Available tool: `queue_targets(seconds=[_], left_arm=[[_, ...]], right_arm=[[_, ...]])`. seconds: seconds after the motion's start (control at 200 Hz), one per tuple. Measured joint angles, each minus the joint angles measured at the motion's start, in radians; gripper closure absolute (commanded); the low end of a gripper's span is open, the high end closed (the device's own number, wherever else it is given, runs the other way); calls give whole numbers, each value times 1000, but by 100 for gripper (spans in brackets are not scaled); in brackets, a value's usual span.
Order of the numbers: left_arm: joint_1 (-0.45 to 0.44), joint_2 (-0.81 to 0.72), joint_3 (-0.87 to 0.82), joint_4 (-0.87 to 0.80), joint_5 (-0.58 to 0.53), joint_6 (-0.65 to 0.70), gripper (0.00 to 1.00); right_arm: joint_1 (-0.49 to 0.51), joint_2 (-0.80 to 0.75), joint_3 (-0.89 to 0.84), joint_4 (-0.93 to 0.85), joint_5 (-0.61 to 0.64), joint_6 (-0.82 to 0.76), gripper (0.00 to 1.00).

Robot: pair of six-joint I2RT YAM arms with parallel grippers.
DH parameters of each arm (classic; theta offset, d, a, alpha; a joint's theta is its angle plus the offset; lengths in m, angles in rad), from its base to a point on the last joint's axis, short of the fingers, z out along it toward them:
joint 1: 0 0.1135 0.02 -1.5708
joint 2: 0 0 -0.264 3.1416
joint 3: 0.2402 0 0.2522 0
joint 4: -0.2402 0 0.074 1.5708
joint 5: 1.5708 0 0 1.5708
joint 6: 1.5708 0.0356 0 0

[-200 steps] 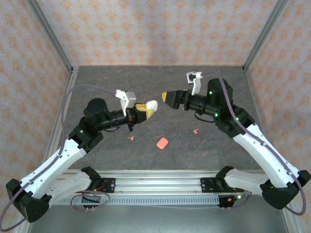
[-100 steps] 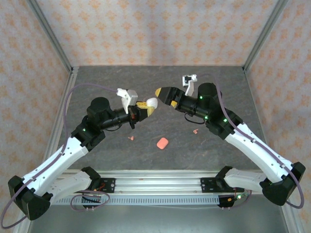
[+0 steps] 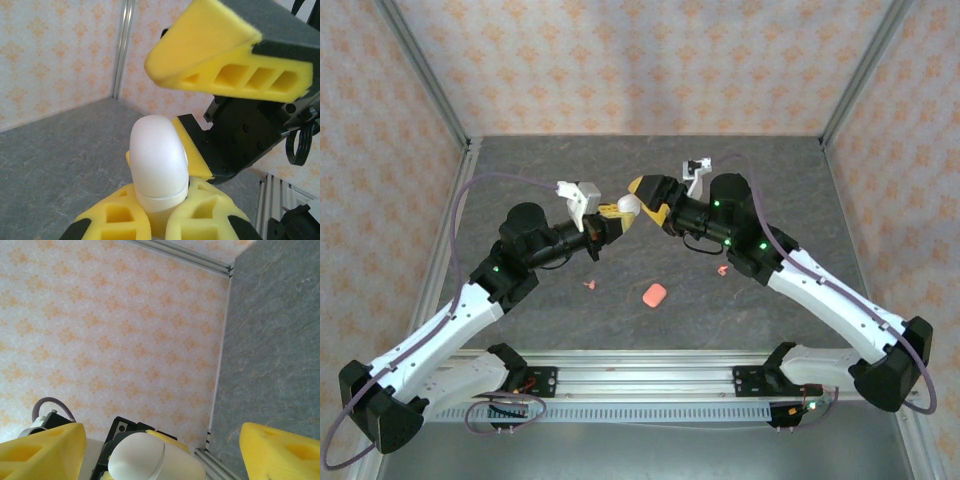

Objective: Insert the wireless bluetooth earbuds into the charging case

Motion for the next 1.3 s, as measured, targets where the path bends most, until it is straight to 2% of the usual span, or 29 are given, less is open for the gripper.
queue_targets(seconds=[0.345, 0.776, 0.971, 1.021, 1.106, 1.146, 1.301], left_arm=[[0, 0, -12, 21, -34, 8, 100], [0, 0, -12, 24, -52, 17, 100], [1, 0, -12, 25, -53, 14, 100], [1, 0, -12, 25, -53, 14, 100], [1, 0, -12, 24, -52, 15, 100], [1, 0, -14, 25, -54, 18, 100], [1, 0, -20, 24, -64, 25, 100]], right_arm=[[13, 37, -5, 43, -16, 68, 32], [18, 37, -16, 77, -15, 100, 62], [18, 37, -18, 79, -14, 100, 63], [18, 37, -18, 79, -14, 100, 59], [18, 37, -19, 83, -15, 101, 36], [18, 37, -20, 85, -17, 101, 29], [20, 30, -28, 66, -3, 87, 20]])
